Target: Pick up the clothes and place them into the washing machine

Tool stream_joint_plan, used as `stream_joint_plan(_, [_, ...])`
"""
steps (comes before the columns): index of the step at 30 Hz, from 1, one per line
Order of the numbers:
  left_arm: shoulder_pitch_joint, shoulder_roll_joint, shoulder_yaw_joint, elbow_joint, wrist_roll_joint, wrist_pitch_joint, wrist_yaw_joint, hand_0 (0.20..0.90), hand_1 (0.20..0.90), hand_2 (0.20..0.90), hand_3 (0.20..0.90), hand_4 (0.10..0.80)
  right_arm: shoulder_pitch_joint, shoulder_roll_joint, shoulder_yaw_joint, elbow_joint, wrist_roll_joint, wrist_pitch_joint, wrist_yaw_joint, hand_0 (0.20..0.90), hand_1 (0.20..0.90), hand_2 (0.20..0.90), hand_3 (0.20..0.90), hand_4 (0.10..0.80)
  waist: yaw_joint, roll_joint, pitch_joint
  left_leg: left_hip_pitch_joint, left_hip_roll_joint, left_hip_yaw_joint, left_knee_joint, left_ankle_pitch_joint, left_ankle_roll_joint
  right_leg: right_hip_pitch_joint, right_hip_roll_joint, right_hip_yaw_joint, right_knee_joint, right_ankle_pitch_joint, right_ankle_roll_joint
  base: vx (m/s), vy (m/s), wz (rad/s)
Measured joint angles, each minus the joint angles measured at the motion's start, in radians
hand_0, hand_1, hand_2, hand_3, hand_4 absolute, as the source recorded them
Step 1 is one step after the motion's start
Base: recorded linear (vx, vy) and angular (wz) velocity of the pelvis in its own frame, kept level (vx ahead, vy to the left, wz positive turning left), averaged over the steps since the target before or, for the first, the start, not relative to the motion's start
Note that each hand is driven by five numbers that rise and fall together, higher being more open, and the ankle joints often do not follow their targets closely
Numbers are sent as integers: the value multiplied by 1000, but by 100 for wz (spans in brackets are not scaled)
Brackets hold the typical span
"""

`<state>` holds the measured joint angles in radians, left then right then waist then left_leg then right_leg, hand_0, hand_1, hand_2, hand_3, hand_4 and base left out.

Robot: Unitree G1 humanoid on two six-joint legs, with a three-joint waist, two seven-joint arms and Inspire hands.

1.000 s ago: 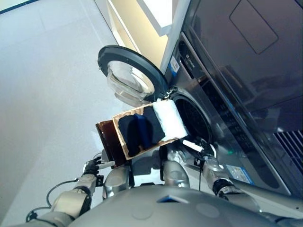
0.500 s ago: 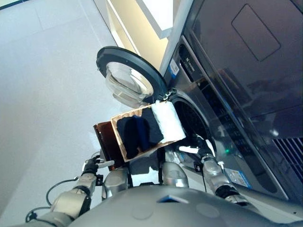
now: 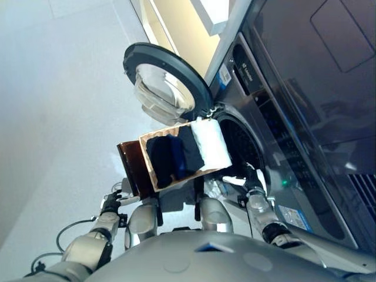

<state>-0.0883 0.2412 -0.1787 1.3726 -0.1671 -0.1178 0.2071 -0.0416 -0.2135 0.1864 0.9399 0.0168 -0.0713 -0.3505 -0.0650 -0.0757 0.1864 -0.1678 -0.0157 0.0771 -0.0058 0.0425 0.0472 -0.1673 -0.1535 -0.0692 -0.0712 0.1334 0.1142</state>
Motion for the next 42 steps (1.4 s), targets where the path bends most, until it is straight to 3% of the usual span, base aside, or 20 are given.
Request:
stream_joint_plan(31, [-36, 1, -39, -11, -24, -2, 40, 900, 900, 900, 900, 800, -75, 26, 2, 7, 111, -80, -40, 900, 900, 900, 900, 800, 0, 5, 56, -30, -13, 54, 38, -10, 14, -54, -32, -7, 31, 15, 10, -24, 51, -5])
stream_joint_plan(42, [-56, -1, -40, -10, -18, 0, 32, 900, 900, 900, 900, 800, -106, 1, 10, 91, -17, -127, -41, 900, 900, 900, 900, 800, 0, 4, 57, -53, -16, 100, 36, -12, 19, -102, -55, -34, 32, 18, 14, -13, -20, -12])
